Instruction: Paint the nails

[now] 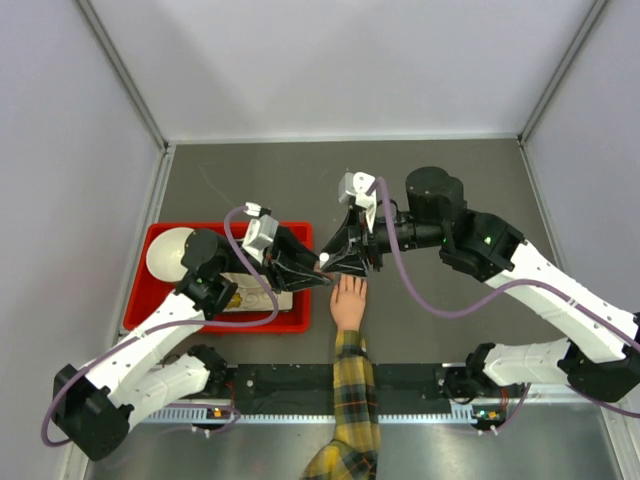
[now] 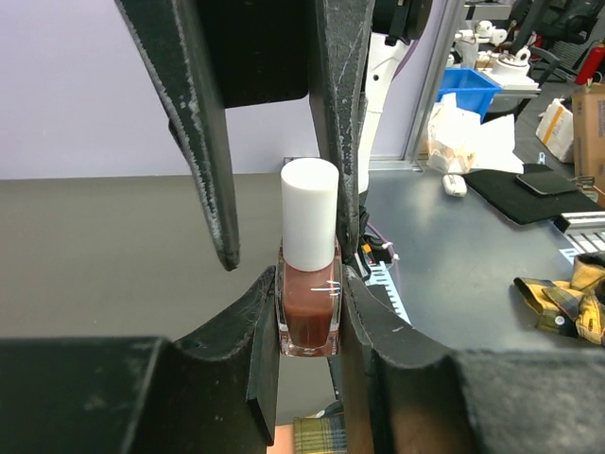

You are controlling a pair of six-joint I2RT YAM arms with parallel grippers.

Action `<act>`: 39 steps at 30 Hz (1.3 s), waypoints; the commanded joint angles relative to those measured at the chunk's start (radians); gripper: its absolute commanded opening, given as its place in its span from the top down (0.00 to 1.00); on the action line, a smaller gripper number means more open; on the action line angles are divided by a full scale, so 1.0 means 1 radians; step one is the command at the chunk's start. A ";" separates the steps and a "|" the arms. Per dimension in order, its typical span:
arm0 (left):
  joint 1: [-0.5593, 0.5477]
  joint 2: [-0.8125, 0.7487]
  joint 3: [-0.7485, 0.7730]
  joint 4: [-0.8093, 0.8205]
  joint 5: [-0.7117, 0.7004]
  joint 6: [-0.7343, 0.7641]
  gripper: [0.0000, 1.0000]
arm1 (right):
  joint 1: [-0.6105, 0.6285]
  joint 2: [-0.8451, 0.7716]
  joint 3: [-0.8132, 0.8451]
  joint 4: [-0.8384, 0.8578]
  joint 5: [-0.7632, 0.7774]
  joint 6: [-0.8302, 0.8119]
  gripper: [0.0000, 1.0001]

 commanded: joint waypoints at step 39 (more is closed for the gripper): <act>-0.006 -0.180 -0.018 -0.299 -0.864 0.381 1.00 | 0.285 0.204 0.103 0.091 1.054 0.320 0.46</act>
